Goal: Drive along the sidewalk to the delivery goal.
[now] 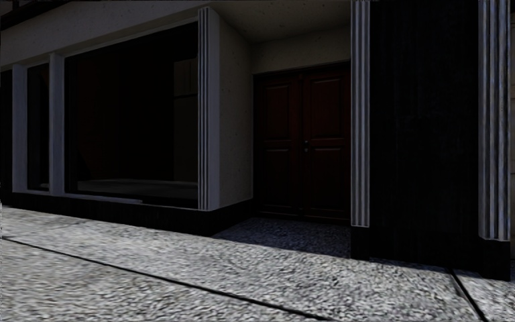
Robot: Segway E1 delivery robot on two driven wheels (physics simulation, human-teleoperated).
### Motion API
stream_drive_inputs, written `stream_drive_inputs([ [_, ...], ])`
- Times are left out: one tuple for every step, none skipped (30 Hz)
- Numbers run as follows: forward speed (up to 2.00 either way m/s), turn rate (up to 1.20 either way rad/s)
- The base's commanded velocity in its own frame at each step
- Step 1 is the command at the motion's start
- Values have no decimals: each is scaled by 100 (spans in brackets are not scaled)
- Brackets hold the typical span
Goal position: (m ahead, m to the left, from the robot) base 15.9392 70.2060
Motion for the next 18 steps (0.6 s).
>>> stream_drive_inputs([
  [105,-107],
  [101,-107],
  [101,-107],
  [100,-107],
  [100,-107],
  [100,-107],
  [100,-107],
  [100,-107],
  [100,-107],
  [100,-107],
  [100,-107],
  [100,-107],
  [100,-107],
  [101,-107],
  [101,-107],
  [109,-107],
  [119,-107],
  [124,-107],
])
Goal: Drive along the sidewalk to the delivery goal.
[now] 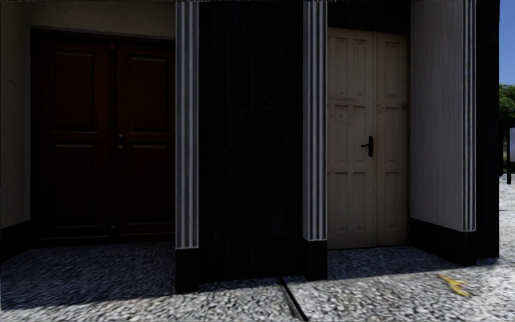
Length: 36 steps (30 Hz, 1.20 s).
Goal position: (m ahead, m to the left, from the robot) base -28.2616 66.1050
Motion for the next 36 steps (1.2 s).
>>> stream_drive_inputs([
  [125,-107],
  [125,-107],
  [125,-107],
  [125,-107],
  [125,-107],
  [126,-107],
  [126,-107],
  [126,-107],
  [126,-107],
  [126,-107],
  [126,-107],
  [126,-107],
  [126,-107],
  [126,-107],
  [126,-107],
  [126,-107],
  [126,-107],
  [126,-107],
  [126,-107],
  [126,-107],
  [126,-107],
  [126,-107],
  [126,-107],
  [126,-107],
  [126,-107],
  [126,-107],
  [126,-107],
  [126,-107],
  [126,-107],
  [126,-107],
  [126,-107],
  [126,-107],
  [126,-107],
  [126,-107],
  [126,-107],
  [126,-67],
])
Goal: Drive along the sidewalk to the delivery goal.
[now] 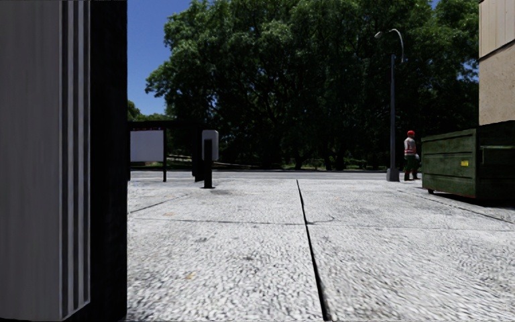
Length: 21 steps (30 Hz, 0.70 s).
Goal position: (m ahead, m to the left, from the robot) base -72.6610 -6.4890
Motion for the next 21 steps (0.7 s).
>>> stream_drive_inputs([
  [126,-1],
  [126,0],
  [126,0],
  [126,0],
  [126,0],
  [126,0],
  [126,0],
  [126,0],
  [126,0],
  [126,0],
  [126,0],
  [126,0],
  [126,0],
  [126,0],
  [126,0],
  [126,0],
  [126,0],
  [126,0],
  [126,0],
  [200,0],
  [200,0],
])
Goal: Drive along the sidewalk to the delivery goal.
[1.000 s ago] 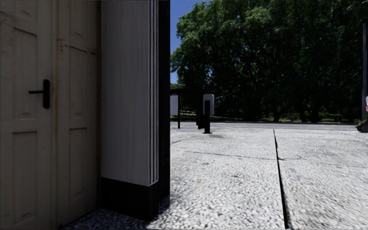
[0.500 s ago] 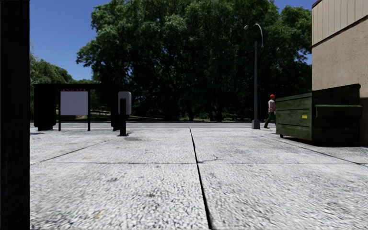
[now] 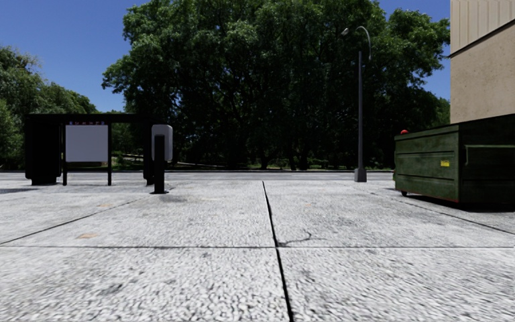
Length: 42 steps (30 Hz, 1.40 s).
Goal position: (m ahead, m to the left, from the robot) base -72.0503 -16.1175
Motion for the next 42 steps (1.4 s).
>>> stream_drive_inputs([
  [200,0],
  [200,0],
  [200,0],
  [200,0],
  [200,0],
  [200,0],
  [200,0],
  [200,0],
  [200,0],
  [200,0],
  [200,0],
  [200,0],
  [200,0],
  [200,0],
  [200,0],
  [200,0],
  [200,0],
  [200,0],
  [200,0],
  [200,0],
  [200,0],
  [200,0],
  [200,0],
  [200,0],
  [200,0],
  [200,0],
  [200,0],
  [200,0],
  [200,0],
  [200,0],
  [200,0],
  [200,0],
  [200,0],
  [200,0],
  [200,0],
  [200,0],
  [200,0],
  [200,-11],
  [200,-29],
  [200,-29],
  [200,-37],
  [200,-43],
])
